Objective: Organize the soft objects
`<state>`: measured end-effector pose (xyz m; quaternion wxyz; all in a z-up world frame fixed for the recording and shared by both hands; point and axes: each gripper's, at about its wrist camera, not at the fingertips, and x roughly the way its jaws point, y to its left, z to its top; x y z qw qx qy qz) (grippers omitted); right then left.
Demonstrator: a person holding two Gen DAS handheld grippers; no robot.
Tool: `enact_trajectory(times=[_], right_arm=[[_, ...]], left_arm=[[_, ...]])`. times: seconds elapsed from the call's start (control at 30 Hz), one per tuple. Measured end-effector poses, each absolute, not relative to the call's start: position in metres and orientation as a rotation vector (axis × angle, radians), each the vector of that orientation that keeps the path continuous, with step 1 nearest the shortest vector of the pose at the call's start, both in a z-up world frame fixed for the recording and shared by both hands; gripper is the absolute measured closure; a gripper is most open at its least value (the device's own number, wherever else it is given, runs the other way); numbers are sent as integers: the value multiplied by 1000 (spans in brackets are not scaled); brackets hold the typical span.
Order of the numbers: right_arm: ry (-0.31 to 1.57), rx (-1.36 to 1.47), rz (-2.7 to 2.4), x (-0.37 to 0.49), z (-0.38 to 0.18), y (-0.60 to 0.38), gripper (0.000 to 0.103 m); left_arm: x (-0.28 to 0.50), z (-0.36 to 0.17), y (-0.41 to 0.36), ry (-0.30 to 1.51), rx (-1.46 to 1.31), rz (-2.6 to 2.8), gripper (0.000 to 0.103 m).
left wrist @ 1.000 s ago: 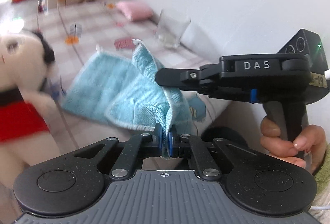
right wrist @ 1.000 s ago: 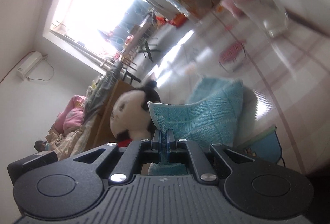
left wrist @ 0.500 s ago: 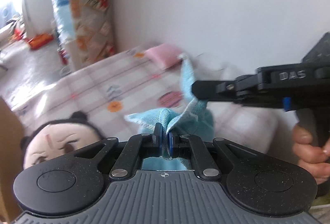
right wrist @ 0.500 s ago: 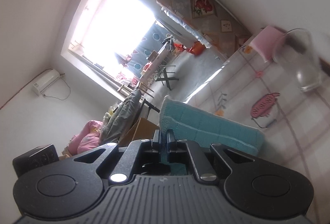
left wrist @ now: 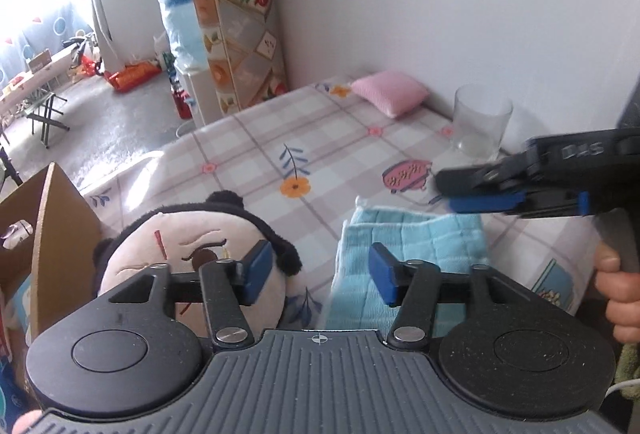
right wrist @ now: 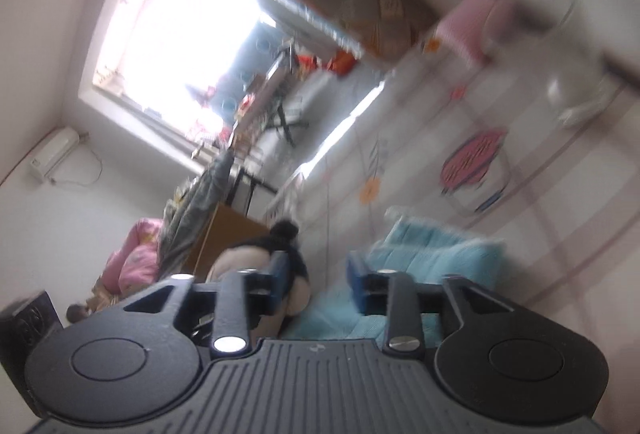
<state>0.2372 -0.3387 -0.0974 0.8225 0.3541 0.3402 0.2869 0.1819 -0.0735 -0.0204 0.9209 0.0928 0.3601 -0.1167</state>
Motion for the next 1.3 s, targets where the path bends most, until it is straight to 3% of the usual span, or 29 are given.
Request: enact_trajectory(times=[0.03, 0.2, 0.43, 0.67, 0.7, 0.77, 0.83, 0.93, 1.0, 1.1, 1.3], right_arm=[[708, 748, 589, 234, -94, -346, 48], [780, 639, 451, 228, -98, -364, 48], [939, 470, 401, 233, -118, -337, 57], [934, 250, 409, 241, -112, -302, 58], [924, 217, 416, 240, -111, -300, 60], [910, 170, 429, 238, -112, -296, 78], [905, 177, 443, 234, -112, -299, 90], [896, 305, 478, 226, -112, -316, 94], [891, 398, 483, 221, -112, -327, 94], [890, 502, 483, 212, -112, -339, 94], [862, 641, 504, 181, -104, -356, 94]], left_arm=[[183, -21, -73, 730, 184, -234, 48], [174, -19, -85, 733, 132, -329, 48], [176, -56, -127, 798, 272, -339, 49], [195, -85, -131, 885, 291, -275, 49], [195, -86, -131, 890, 291, -273, 49], [192, -87, -132, 884, 293, -271, 49], [185, -85, -129, 862, 285, -284, 48], [175, -76, -126, 837, 235, -346, 36], [165, -70, -125, 830, 194, -415, 18], [152, -67, -132, 814, 177, -504, 14], [141, -80, -153, 849, 235, -533, 18]])
